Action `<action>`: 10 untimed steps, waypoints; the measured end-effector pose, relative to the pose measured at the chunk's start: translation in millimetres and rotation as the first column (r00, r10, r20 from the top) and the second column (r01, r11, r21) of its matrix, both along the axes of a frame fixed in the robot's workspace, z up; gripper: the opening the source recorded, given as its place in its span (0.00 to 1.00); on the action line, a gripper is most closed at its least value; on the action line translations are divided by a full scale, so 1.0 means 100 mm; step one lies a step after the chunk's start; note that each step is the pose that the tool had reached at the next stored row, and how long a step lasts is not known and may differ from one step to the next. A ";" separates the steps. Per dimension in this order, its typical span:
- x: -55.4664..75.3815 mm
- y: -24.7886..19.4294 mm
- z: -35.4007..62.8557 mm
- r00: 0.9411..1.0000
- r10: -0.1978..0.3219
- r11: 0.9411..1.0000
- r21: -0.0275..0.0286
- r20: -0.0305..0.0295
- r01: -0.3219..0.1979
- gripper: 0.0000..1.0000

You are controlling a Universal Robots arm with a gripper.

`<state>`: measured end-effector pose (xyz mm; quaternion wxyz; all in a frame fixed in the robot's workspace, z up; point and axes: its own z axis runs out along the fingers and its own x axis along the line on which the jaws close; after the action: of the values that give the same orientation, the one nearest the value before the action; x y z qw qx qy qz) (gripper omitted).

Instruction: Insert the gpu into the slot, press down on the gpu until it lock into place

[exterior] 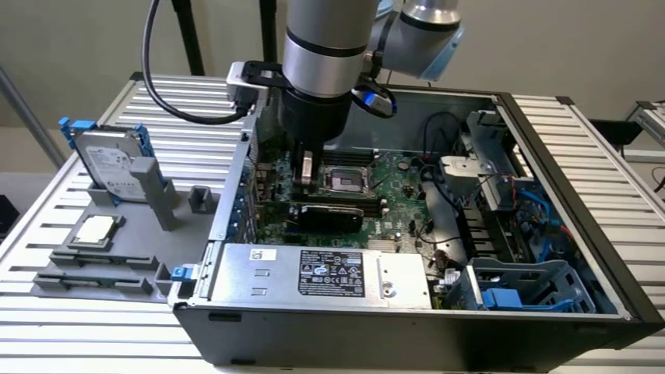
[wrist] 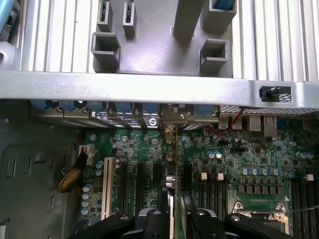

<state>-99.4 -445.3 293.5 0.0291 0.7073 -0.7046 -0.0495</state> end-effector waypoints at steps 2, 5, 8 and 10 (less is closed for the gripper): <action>-0.03 0.000 0.002 1.000 0.003 1.000 -0.006 0.000 -0.003 0.22; -0.08 0.000 0.006 1.000 0.008 1.000 -0.014 -0.002 -0.008 0.11; -0.12 0.000 0.008 1.000 0.011 1.000 -0.020 -0.005 -0.011 0.11; -0.14 0.000 0.009 1.000 0.014 1.000 -0.023 -0.007 -0.014 0.11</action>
<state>-113.7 -445.3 294.4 0.0400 0.7116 -0.7000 -0.0437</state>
